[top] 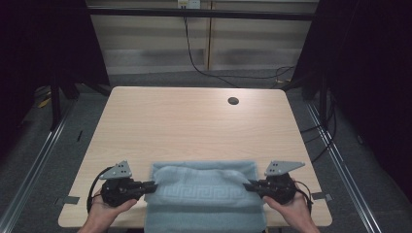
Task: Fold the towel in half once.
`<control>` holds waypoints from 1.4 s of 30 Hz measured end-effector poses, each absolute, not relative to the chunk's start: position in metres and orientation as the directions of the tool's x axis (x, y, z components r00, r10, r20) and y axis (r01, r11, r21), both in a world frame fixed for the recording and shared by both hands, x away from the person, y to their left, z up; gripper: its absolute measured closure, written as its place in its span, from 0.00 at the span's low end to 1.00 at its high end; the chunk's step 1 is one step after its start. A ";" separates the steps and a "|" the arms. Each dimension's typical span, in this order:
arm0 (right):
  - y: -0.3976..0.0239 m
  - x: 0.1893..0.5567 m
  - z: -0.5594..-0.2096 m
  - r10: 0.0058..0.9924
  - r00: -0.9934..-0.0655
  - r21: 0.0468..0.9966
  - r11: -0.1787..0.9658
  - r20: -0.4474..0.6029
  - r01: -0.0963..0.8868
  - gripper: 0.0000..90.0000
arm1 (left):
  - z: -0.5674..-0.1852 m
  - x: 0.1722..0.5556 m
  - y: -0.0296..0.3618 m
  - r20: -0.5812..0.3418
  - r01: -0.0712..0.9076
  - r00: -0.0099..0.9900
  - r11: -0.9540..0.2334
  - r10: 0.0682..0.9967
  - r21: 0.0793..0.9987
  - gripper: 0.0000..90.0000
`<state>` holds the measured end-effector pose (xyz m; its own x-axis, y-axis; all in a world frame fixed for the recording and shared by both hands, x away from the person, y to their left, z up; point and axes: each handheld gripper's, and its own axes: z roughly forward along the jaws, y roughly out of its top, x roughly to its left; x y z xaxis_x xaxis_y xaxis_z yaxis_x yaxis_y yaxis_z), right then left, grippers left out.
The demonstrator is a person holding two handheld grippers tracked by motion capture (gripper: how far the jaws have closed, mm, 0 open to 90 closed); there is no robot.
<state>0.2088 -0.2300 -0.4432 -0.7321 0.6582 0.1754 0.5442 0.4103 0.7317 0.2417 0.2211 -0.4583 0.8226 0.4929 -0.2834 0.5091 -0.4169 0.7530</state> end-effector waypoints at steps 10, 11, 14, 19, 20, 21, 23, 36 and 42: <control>-0.219 0.202 -0.488 0.673 -0.707 0.639 0.451 0.215 0.623 0.95 | -0.493 0.224 0.212 -0.271 0.529 0.826 -0.516 0.494 0.673 0.93; -0.220 0.203 -0.488 0.678 -0.701 0.637 0.444 0.221 0.630 0.95 | -0.494 0.227 0.211 -0.260 0.523 0.829 -0.520 0.496 0.675 0.93; -0.220 0.209 -0.491 0.675 -0.705 0.645 0.441 0.220 0.623 0.95 | -0.494 0.238 0.209 -0.198 0.484 0.841 -0.535 0.504 0.693 0.93; -0.219 0.225 -0.492 0.686 -0.698 0.654 0.434 0.206 0.619 0.95 | -0.497 0.267 0.208 -0.221 0.511 0.821 -0.506 0.526 0.694 0.93; -0.219 0.231 -0.492 0.687 -0.699 0.654 0.437 0.200 0.617 0.95 | -0.497 0.274 0.208 -0.222 0.513 0.820 -0.507 0.527 0.693 0.93; -0.218 0.236 -0.492 0.693 -0.694 0.653 0.438 0.193 0.619 0.95 | -0.497 0.280 0.208 -0.231 0.523 0.815 -0.502 0.531 0.689 0.94; -0.214 0.249 -0.492 0.707 -0.691 0.659 0.449 0.151 0.603 0.95 | -0.498 0.296 0.209 -0.263 0.553 0.794 -0.473 0.547 0.686 0.94; -0.193 0.348 -0.493 0.764 -0.638 0.648 0.435 0.103 0.625 0.95 | -0.497 0.395 0.205 -0.167 0.585 0.706 -0.434 0.688 0.685 0.94; -0.190 0.385 -0.494 0.792 -0.602 0.649 0.406 0.101 0.643 0.95 | -0.500 0.418 0.208 -0.185 0.614 0.658 -0.378 0.730 0.693 0.94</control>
<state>0.3847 -0.1897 -0.4941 -0.6018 0.7922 0.1008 0.6434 0.4062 0.6489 0.4178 0.2075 -0.4999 0.6580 0.7300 -0.1848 0.6140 -0.3780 0.6929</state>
